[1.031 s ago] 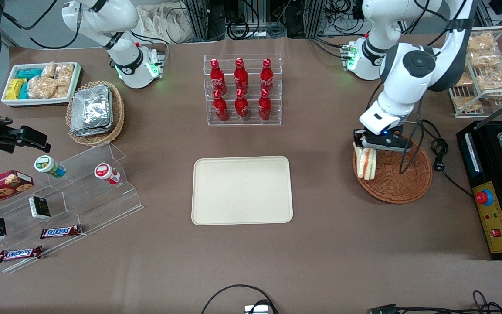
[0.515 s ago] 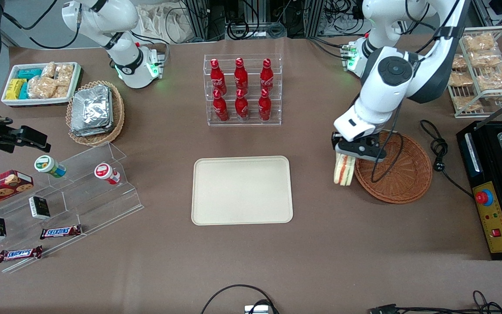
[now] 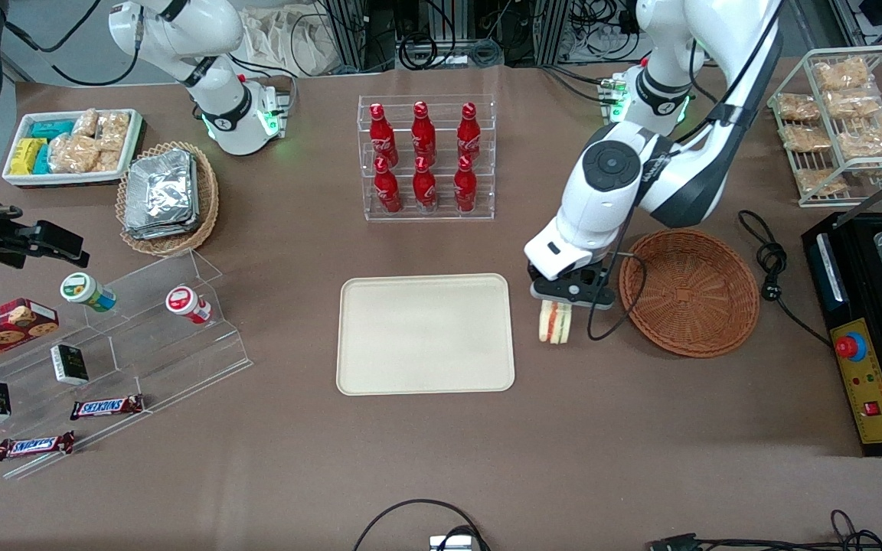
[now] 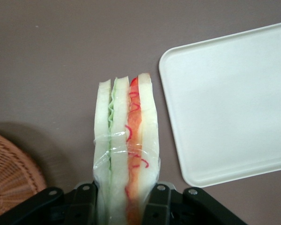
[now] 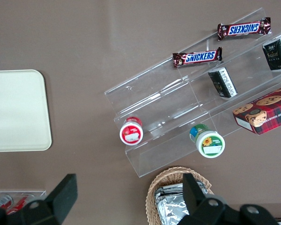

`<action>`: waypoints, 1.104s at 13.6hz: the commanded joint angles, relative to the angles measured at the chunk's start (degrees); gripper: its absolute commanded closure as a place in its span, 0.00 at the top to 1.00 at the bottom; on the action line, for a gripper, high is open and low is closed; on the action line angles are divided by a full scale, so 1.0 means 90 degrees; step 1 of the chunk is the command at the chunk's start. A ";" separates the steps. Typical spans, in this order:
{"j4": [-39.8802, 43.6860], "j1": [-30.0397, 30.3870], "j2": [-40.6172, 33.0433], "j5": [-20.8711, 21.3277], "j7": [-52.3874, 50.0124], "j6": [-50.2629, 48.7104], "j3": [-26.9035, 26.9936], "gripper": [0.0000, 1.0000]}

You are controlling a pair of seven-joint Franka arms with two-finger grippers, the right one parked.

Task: Place sandwich from basket to tray
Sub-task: 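Carry the sandwich over the cream tray and lower it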

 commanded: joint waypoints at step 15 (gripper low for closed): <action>0.2112 -0.1231 0.2456 0.1212 -0.1935 -0.0227 0.0041 0.33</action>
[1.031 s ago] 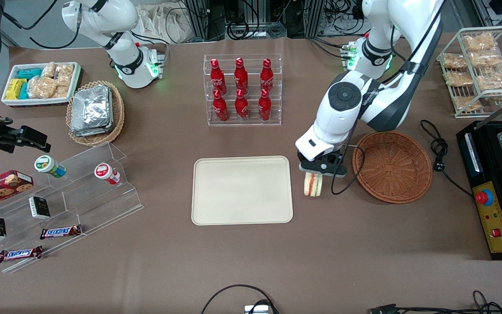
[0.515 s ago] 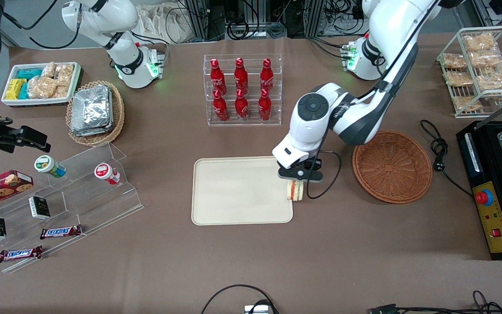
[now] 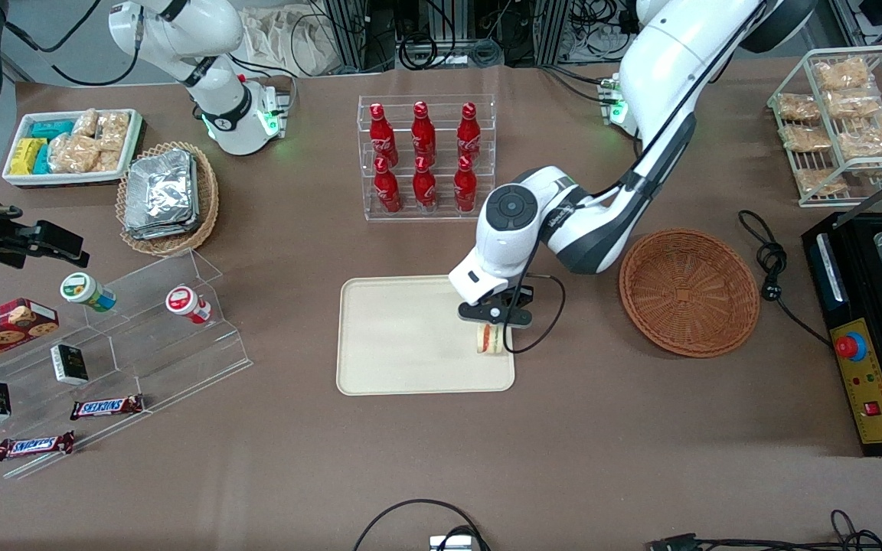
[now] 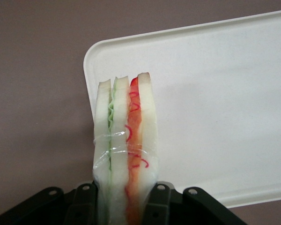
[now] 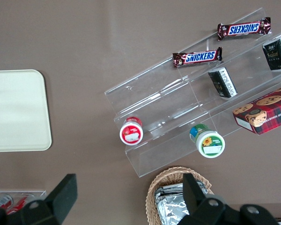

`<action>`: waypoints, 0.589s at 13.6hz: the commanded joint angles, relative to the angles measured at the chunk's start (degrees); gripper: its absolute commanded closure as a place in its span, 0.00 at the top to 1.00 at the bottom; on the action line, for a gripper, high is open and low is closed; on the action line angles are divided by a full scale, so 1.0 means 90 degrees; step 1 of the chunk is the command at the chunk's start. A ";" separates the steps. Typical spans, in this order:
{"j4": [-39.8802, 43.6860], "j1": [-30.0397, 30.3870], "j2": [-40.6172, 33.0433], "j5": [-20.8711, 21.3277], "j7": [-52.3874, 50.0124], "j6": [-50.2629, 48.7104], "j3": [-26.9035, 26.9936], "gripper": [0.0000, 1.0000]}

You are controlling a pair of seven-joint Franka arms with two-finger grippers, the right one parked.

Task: Place sandwich from basket to tray
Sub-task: 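Carry the sandwich over the cream tray and lower it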

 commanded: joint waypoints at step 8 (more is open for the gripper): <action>0.0547 -0.0249 0.0802 0.0156 -0.0187 -0.0109 0.0054 0.37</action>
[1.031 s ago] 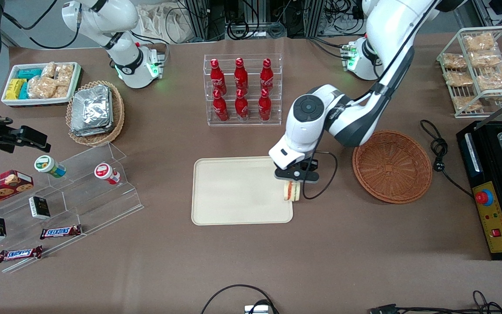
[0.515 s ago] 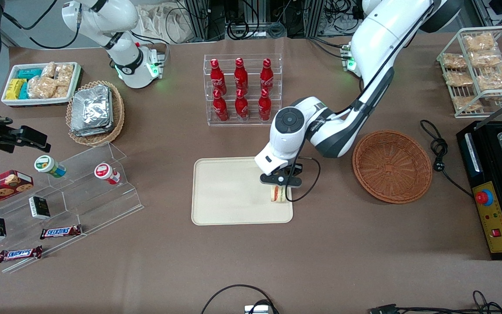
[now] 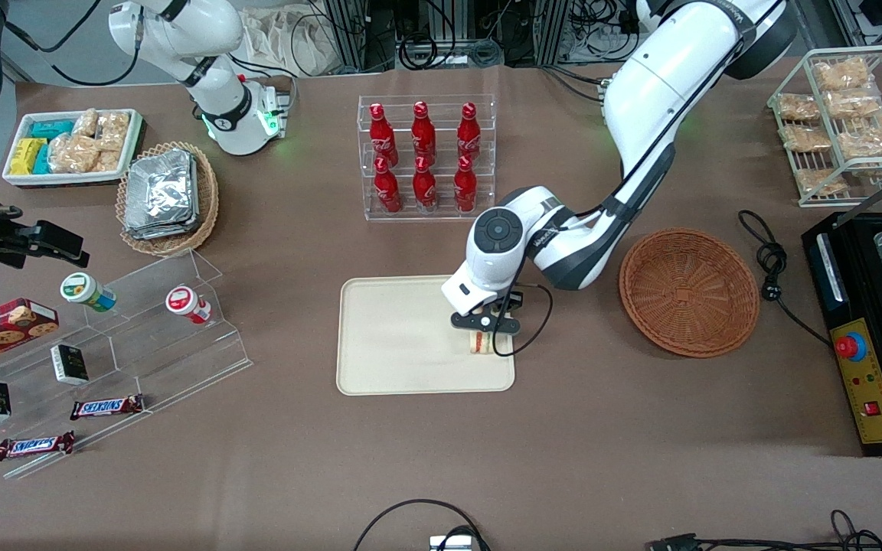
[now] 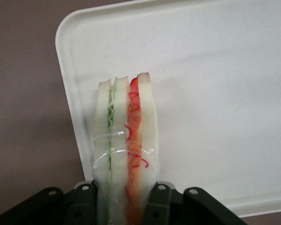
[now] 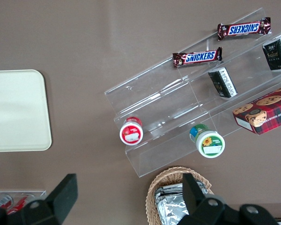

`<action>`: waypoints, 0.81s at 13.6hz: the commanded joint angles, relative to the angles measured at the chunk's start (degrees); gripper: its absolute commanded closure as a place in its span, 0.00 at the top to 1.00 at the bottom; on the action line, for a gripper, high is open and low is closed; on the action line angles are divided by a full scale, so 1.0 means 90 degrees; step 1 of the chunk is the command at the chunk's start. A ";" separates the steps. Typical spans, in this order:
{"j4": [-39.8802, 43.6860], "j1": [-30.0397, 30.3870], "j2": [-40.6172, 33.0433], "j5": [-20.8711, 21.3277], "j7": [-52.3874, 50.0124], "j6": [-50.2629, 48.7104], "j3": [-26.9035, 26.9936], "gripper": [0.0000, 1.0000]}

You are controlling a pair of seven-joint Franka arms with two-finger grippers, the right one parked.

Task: Place sandwich from basket to tray
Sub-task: 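Carry the sandwich over the cream tray and lower it, then open the left gripper to release the sandwich on the tray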

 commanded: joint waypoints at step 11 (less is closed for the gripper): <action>0.0436 -0.0224 0.0554 0.0338 -0.0200 0.0007 0.0059 1.00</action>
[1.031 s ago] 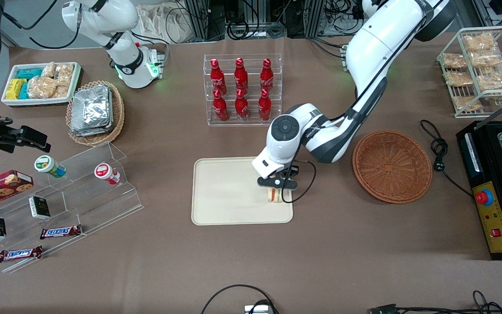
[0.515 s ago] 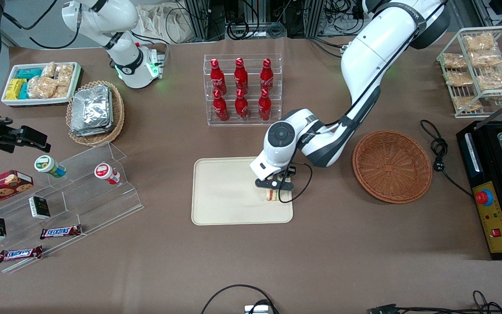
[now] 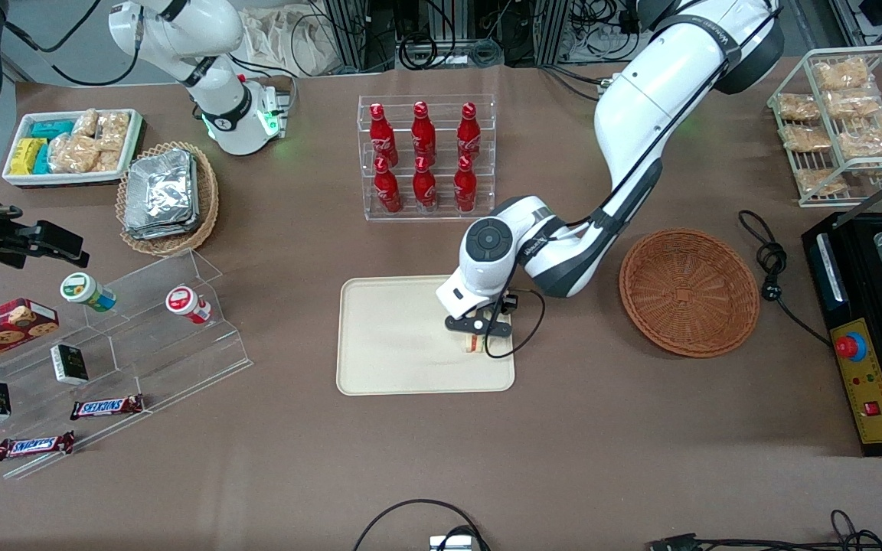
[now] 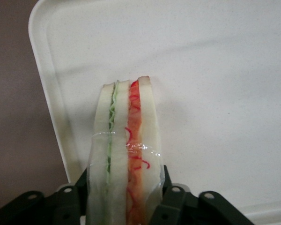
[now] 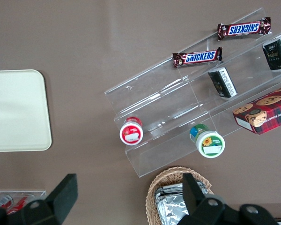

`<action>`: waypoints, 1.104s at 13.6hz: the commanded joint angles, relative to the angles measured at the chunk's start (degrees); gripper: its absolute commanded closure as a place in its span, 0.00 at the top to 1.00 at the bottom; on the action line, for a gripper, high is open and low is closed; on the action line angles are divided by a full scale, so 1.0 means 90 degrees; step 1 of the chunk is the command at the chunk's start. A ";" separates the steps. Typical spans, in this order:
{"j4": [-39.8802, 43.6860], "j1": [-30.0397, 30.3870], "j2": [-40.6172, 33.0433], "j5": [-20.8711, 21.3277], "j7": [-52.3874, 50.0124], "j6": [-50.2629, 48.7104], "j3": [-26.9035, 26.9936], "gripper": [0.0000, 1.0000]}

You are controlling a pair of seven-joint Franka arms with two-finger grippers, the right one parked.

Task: Place sandwich from basket to tray
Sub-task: 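Open the left gripper to release the sandwich on the tray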

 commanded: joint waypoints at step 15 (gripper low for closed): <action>0.1852 0.0219 -0.0973 0.0074 -0.1125 -0.2076 0.0523 1.00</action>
